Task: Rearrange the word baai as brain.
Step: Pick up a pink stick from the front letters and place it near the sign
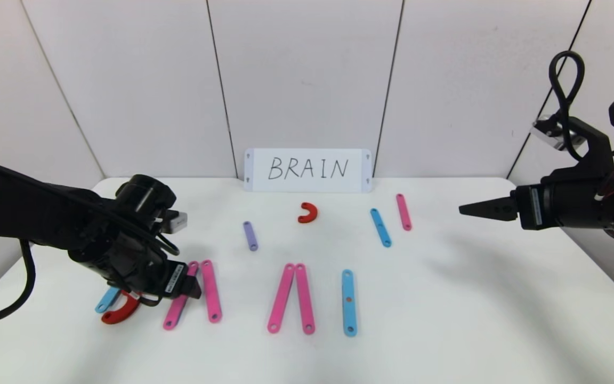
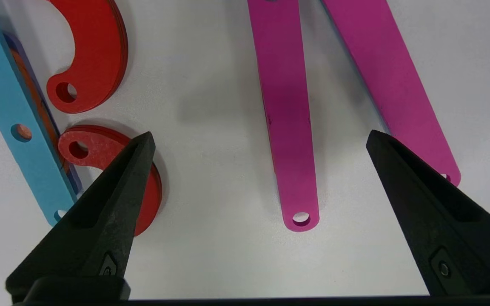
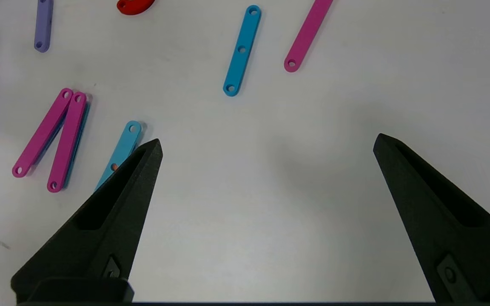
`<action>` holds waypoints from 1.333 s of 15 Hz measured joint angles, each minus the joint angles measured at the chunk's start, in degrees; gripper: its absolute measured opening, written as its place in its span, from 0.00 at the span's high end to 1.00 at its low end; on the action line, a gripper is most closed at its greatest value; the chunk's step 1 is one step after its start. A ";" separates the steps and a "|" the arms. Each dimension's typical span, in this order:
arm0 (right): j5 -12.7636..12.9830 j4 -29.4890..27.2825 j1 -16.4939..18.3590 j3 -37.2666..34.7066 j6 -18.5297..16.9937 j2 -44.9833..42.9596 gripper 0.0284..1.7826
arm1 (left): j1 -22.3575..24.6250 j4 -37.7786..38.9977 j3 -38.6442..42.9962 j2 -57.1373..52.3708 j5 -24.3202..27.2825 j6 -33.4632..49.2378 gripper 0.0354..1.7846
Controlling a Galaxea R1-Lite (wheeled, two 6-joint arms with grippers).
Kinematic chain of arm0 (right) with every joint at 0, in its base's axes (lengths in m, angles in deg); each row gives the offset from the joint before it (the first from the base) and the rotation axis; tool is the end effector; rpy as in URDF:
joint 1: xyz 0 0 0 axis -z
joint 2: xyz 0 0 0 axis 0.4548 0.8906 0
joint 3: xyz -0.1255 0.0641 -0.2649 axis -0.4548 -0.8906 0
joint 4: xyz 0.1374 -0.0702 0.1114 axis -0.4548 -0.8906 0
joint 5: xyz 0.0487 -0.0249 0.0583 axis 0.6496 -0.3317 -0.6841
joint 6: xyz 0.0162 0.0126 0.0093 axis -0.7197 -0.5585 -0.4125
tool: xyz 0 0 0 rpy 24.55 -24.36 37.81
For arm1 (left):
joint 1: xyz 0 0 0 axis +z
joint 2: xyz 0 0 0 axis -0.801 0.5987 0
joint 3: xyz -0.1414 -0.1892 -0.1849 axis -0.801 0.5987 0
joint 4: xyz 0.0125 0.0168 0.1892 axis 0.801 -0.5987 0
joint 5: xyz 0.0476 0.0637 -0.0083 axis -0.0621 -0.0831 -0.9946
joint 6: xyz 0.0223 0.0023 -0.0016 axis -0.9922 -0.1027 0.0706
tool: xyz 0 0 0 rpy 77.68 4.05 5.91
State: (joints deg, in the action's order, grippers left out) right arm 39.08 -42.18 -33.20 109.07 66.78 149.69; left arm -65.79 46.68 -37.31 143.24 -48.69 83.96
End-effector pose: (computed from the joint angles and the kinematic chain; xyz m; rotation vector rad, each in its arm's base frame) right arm 0.2576 0.0341 0.2243 0.0417 0.6261 0.3867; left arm 0.2907 -0.0641 0.1244 0.1103 1.1334 -0.1525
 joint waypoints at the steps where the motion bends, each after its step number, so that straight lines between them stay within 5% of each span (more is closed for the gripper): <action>1: 0.00 0.00 0.00 -0.01 0.02 0.00 0.03 | 0.04 0.27 0.00 0.37 0.00 0.07 0.03; 4: -0.09 0.01 0.02 -0.11 0.02 0.00 0.03 | 0.01 1.18 -0.02 1.49 -0.11 0.10 0.03; 7: -0.13 0.00 0.02 -0.22 0.04 0.00 0.03 | 0.00 1.23 -0.05 1.99 -0.11 0.10 0.15; 15: -0.18 0.01 0.00 -0.54 0.13 -0.05 0.03 | 0.01 1.32 -0.16 2.82 0.06 0.10 0.83; 20: -0.22 0.01 0.20 -0.59 -0.11 -0.18 0.03 | 0.09 1.16 -0.74 1.82 0.11 0.44 0.85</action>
State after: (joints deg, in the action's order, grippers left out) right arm 38.86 -42.16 -33.00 108.48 66.67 149.50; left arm -65.70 47.84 -38.05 145.06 -48.58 84.40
